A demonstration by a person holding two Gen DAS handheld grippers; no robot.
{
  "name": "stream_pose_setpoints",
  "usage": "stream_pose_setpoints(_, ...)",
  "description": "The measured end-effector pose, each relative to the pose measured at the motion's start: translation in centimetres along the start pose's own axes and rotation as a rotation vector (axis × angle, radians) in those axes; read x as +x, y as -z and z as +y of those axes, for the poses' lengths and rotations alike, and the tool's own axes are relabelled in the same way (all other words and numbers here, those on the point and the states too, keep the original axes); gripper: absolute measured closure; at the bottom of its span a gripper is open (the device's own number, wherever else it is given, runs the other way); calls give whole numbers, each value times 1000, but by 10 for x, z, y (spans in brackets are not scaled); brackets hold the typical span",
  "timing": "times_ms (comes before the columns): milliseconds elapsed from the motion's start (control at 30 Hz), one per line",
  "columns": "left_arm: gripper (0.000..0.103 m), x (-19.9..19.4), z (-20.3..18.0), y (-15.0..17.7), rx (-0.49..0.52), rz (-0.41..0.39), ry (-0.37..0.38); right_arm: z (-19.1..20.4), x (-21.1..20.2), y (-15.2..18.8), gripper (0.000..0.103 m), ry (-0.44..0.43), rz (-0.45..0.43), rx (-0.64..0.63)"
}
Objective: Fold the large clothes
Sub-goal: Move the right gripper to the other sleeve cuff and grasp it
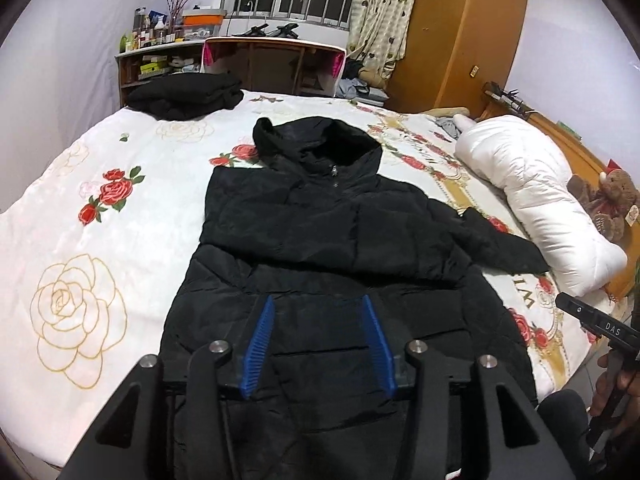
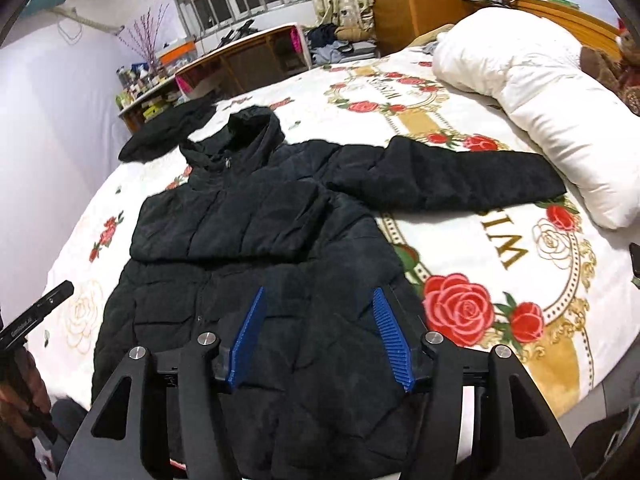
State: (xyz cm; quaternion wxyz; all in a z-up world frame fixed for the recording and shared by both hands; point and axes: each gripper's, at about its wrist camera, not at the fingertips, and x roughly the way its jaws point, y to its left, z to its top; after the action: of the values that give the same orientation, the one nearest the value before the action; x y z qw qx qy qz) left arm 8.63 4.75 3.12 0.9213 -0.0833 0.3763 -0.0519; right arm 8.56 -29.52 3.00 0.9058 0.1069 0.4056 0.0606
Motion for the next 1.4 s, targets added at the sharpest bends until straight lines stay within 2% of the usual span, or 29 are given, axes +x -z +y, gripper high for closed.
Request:
stream_pose_setpoints(133, 48, 1, -10, -4, 11, -4, 11, -12, -9, -5, 44, 3, -26, 30)
stream_pose_setpoints(267, 46, 10, -20, -7, 28, 4, 13, -25, -6, -12, 36, 19, -38, 50)
stream_pose_setpoints(600, 44, 53, -41, -23, 65, 36, 4, -76, 24, -32, 36, 92, -40, 126)
stream_pose_setpoints(1133, 44, 146, -137, -47, 232, 82, 92, -184, 80, -57, 36, 231, -12, 232)
stream_pose_setpoints(1400, 44, 189, -158, -49, 280, 121, 89, -252, 121, -70, 36, 295, -1, 323)
